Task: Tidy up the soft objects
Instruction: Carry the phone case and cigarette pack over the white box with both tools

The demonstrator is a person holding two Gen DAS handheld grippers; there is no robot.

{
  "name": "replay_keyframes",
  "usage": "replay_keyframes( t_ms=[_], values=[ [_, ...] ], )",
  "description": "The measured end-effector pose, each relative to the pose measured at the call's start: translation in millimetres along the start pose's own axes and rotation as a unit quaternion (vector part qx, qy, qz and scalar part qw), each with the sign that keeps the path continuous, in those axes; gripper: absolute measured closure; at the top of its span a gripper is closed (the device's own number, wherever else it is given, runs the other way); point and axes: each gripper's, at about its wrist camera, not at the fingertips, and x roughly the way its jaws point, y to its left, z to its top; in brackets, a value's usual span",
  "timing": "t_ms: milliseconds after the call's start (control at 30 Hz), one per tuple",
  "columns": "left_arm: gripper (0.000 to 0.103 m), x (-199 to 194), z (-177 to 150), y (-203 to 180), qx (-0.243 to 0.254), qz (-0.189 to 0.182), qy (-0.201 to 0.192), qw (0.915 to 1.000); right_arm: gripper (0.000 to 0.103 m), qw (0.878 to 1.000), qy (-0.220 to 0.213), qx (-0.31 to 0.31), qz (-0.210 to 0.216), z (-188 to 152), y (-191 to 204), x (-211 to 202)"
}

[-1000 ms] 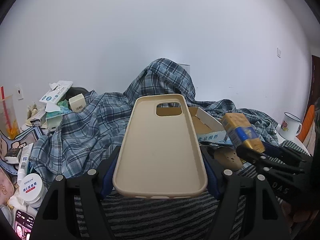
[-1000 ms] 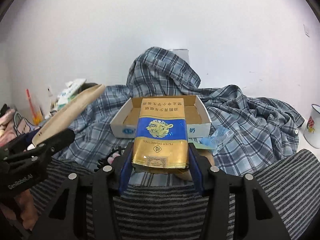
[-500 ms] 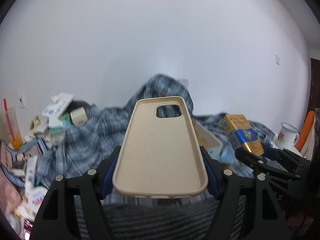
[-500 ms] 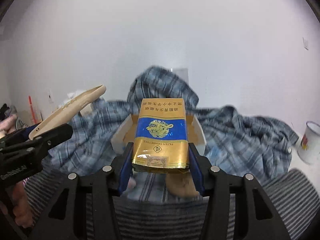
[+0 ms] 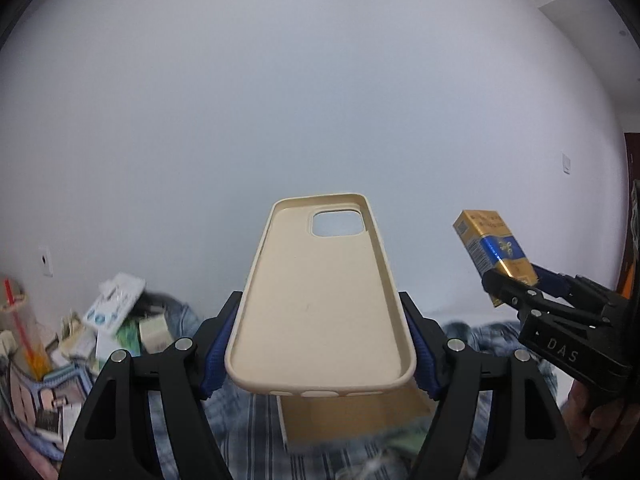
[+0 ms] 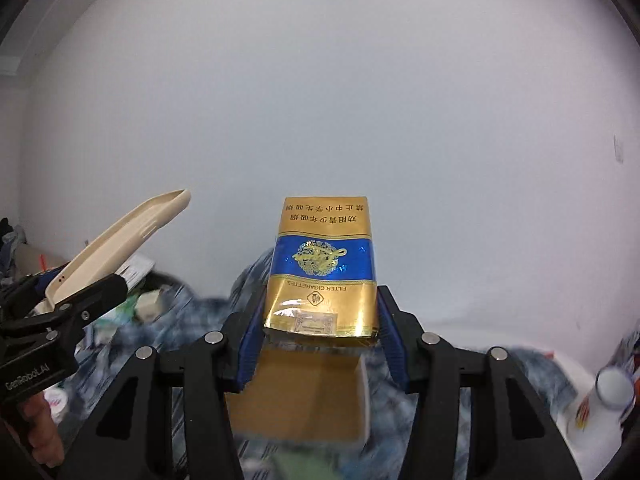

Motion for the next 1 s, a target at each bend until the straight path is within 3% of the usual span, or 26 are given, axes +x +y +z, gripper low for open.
replay_keyframes(
  t_ms=[133,267,500,800,1000],
  values=[
    [0.028,24,16,-2,-0.003,0.010,-0.010,0.9999,0.052,0.999,-0.008,0.030,0.023,14,-14,24],
    [0.028,44,23,-5,-0.001,0.014,-0.012,0.9998,0.052,0.999,-0.025,0.019,0.007,17,-17,43],
    [0.028,90,11,-6,0.001,0.019,0.017,0.9997,0.052,0.999,0.011,0.039,0.012,2,-28,85],
    [0.028,152,-38,9,-0.013,0.016,0.118,0.9928,0.052,0.995,0.092,0.032,0.010,-41,-31,140],
    [0.028,191,-73,13,-0.008,0.024,0.207,0.9779,0.052,0.985,0.169,0.038,0.026,-70,-21,168]
  ],
)
